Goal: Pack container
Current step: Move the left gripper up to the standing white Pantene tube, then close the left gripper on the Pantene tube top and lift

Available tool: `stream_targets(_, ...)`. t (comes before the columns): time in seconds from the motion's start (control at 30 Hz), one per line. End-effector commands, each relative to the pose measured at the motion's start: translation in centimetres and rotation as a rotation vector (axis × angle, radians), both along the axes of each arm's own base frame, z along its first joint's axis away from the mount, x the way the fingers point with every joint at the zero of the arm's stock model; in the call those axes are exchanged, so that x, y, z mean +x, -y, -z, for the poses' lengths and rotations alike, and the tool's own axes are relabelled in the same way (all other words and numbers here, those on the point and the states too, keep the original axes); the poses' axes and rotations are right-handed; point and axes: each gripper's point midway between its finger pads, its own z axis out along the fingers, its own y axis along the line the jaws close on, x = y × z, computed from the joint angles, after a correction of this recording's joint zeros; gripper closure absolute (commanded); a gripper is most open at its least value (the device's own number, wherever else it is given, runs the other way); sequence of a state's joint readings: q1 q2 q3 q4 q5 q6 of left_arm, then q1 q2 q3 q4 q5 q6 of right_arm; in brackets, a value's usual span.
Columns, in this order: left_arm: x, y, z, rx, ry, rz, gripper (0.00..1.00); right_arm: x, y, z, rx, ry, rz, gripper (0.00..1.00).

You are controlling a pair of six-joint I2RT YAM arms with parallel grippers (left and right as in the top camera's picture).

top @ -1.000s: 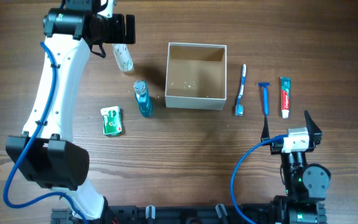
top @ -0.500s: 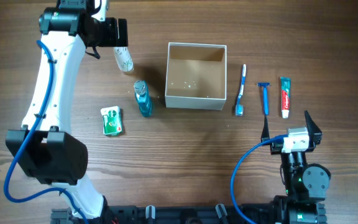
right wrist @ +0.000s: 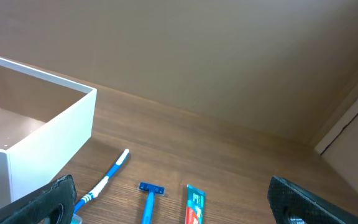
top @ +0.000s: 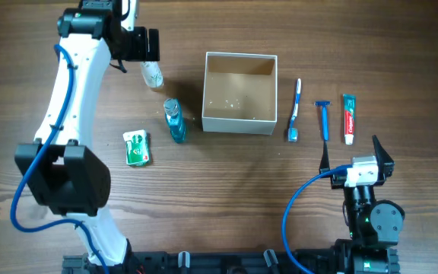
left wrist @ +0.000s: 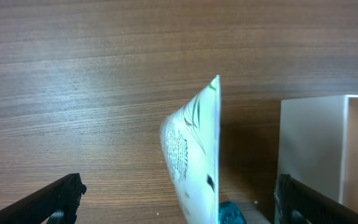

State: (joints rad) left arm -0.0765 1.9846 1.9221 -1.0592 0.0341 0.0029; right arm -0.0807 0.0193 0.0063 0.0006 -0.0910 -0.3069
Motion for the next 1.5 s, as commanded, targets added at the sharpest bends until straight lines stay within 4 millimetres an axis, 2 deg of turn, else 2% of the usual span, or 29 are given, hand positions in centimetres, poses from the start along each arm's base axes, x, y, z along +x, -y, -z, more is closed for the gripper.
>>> stream_targets(0.0,0.6,0.1,0.0,0.004,0.012,0.015,0.0,0.0,0.2,-0.2,0.018,0.009,0.013,0.0)
stream_targets(0.2,1.9,0.2,-0.4,0.001,0.065,0.015,0.0,0.0,0.2,-0.2,0.018,0.009,0.013,0.0)
stream_targets(0.57,2.2,0.5,1.8,0.006,0.023,0.025,0.0,0.0,0.2,-0.2,0.019,0.009,0.013,0.0)
stream_targets(0.7,2.2,0.9,1.9,0.006,0.023,0.031,0.01,0.0,0.2,-0.2,0.018,0.009,0.013,0.0)
stream_targets(0.8,2.2,0.9,1.9,0.005,0.022,0.031,0.1,0.0,0.2,-0.2,0.018,0.009,0.013,0.0)
stream_targets(0.83,2.2,0.9,2.0,0.005,0.021,0.031,0.19,0.0,0.2,-0.2,0.018,0.009,0.013,0.0)
stream_targets(0.9,2.2,0.9,2.1,0.006,0.018,0.031,0.28,0.0,0.2,-0.2,0.018,0.009,0.013,0.0)
stream_targets(1.03,2.2,0.9,2.3,0.006,0.013,0.031,0.36,0.0,0.2,-0.2,0.018,0.009,0.013,0.0)
stream_targets(1.13,2.2,0.9,2.3,0.006,0.013,0.031,0.49,0.0,0.2,-0.2,0.019,0.009,0.013,0.0)
stream_targets(1.4,2.3,0.9,2.3,0.005,0.014,0.031,0.91,0.0,0.2,-0.2,0.019,0.009,0.013,0.0)
stream_targets(1.47,2.3,0.9,2.3,0.005,0.014,0.031,0.96,0.0,0.2,-0.2,0.018,0.009,0.013,0.0)
